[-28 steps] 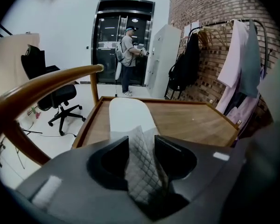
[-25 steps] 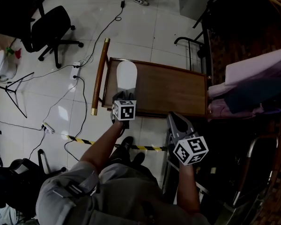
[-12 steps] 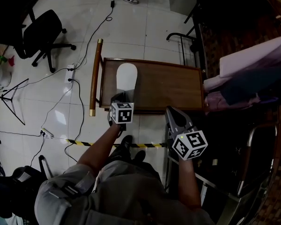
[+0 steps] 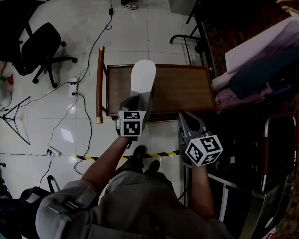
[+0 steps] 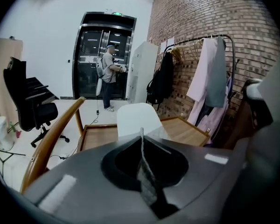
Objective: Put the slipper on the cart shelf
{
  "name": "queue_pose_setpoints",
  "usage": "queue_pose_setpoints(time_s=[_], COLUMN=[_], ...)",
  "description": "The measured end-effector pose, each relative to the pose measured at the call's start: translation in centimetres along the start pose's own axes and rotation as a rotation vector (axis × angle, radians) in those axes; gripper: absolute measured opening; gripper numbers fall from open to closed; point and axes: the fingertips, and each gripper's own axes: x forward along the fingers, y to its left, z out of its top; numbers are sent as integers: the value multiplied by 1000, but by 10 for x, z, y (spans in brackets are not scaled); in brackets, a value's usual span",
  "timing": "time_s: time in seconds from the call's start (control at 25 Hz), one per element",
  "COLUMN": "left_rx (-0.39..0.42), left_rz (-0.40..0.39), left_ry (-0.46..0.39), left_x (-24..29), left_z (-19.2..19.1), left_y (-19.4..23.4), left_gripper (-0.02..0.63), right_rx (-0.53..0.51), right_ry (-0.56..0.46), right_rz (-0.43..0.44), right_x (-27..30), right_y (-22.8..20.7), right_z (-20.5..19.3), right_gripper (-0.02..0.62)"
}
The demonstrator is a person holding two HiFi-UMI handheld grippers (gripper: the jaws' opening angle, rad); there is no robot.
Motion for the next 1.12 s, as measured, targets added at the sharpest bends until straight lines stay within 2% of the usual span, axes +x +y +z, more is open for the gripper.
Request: queue_pose_setpoints(time_s=[0.24, 0.52, 0.8, 1.12], left_rx=[38, 92, 191, 261], left_rz=[-114, -232, -368, -502], left_ry=[-56, -84, -96, -103], left_x=[-22, -54, -87, -175], left_z=[30, 35, 22, -21], left_y=[-32, -84, -163, -245], left_gripper=[17, 17, 17, 17], right_rx=[24, 50, 75, 95], right_ry=[-47, -109, -208, -286], right_rz=[-79, -175, -310, -459], right_x=[-22, -76, -166, -301], right_y=[-14, -17, -11, 27], right_z=[3, -1, -15, -53], right_gripper=[0, 0, 0, 0])
